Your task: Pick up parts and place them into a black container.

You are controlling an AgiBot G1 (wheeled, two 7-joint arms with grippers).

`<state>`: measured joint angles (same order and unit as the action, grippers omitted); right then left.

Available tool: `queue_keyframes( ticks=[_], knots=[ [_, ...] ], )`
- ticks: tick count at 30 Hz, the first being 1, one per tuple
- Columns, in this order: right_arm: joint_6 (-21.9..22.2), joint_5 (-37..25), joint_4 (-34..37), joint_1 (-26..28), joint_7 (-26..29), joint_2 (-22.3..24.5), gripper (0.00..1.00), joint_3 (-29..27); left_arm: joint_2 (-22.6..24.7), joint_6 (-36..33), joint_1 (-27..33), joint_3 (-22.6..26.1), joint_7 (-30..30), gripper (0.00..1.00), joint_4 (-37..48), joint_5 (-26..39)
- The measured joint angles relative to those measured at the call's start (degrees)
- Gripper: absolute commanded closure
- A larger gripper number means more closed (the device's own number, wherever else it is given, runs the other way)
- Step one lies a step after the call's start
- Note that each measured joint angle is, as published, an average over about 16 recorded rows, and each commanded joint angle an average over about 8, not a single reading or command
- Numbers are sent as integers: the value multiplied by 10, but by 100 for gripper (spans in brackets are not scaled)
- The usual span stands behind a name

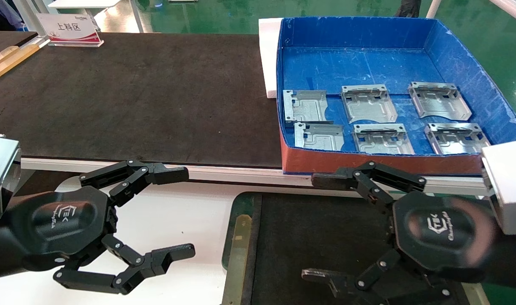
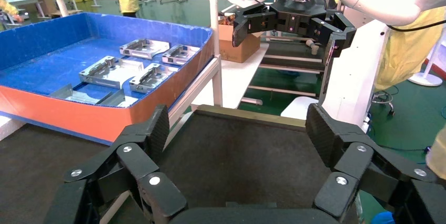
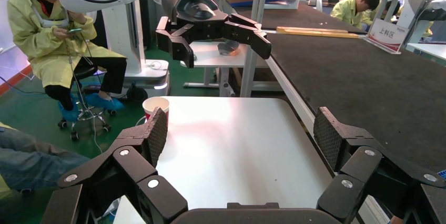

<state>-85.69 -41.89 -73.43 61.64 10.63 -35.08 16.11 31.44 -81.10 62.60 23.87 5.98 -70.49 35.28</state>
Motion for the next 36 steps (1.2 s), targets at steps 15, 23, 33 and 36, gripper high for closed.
queue_keyframes(
  ticks=[15, 23, 33, 36],
  knots=[
    [0, 0, 0, 0, 0, 0, 0, 0, 0, 0, 0, 0, 0, 100, 0, 0],
    [0, 0, 0, 0, 0, 0, 0, 0, 0, 0, 0, 0, 0, 100, 0, 0],
    [0, 0, 0, 0, 0, 0, 0, 0, 0, 0, 0, 0, 0, 100, 0, 0],
    [0, 0, 0, 0, 0, 0, 0, 0, 0, 0, 0, 0, 0, 100, 0, 0]
  ],
)
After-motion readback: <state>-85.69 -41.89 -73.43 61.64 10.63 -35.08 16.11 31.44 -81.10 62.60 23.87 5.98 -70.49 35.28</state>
